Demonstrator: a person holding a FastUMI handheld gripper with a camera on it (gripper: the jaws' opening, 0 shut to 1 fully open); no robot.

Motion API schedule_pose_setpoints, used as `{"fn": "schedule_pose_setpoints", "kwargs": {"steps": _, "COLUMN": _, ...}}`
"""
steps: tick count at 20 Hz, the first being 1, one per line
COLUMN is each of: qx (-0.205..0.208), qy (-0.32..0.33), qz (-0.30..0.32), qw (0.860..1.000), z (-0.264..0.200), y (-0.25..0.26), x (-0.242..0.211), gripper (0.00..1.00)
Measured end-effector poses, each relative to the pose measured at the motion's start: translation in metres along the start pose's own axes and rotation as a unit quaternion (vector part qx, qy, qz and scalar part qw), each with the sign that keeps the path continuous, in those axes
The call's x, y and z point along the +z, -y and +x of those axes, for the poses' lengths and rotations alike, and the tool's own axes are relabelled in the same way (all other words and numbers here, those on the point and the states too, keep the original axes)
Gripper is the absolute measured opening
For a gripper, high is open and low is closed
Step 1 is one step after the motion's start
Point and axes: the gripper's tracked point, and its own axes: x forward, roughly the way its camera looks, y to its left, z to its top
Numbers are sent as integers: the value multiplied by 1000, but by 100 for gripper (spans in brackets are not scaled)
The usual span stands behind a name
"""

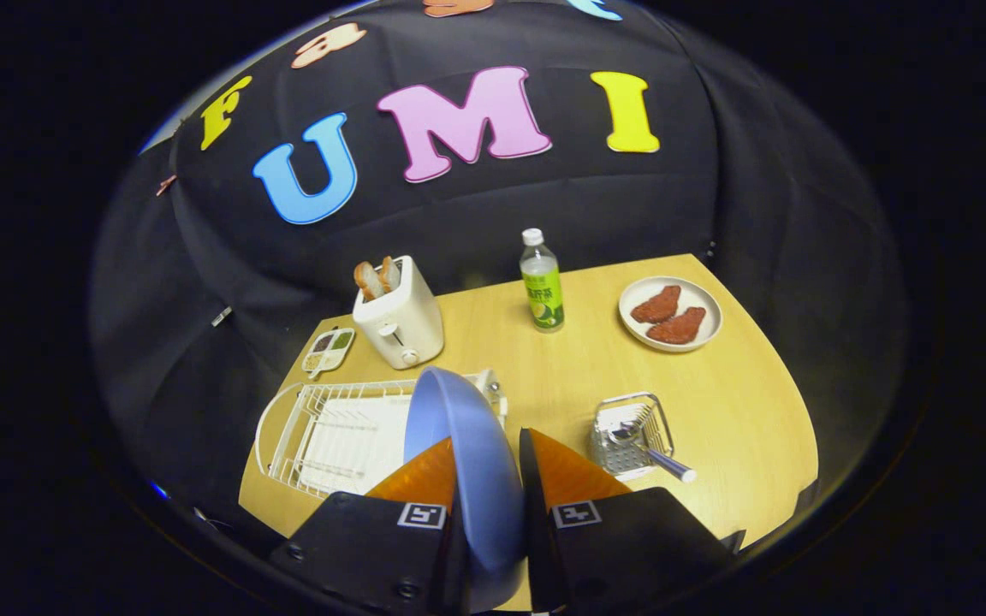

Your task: Take the plate from the dish rack, then take the spoon from the basket and place it into the plate.

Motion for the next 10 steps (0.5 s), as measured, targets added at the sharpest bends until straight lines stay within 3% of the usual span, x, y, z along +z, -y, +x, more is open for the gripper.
{"fn": "schedule_pose_setpoints", "kwargs": {"steps": 6, "qx": 15, "qy": -46, "qz": 43, "qw": 998, "z": -38, "y": 85, "x": -56, "gripper": 30}}
{"fn": "schedule_pose_setpoints", "kwargs": {"steps": 10, "qx": 28, "qy": -79, "qz": 43, "qw": 996, "z": -36, "y": 131, "x": -86, "gripper": 30}}
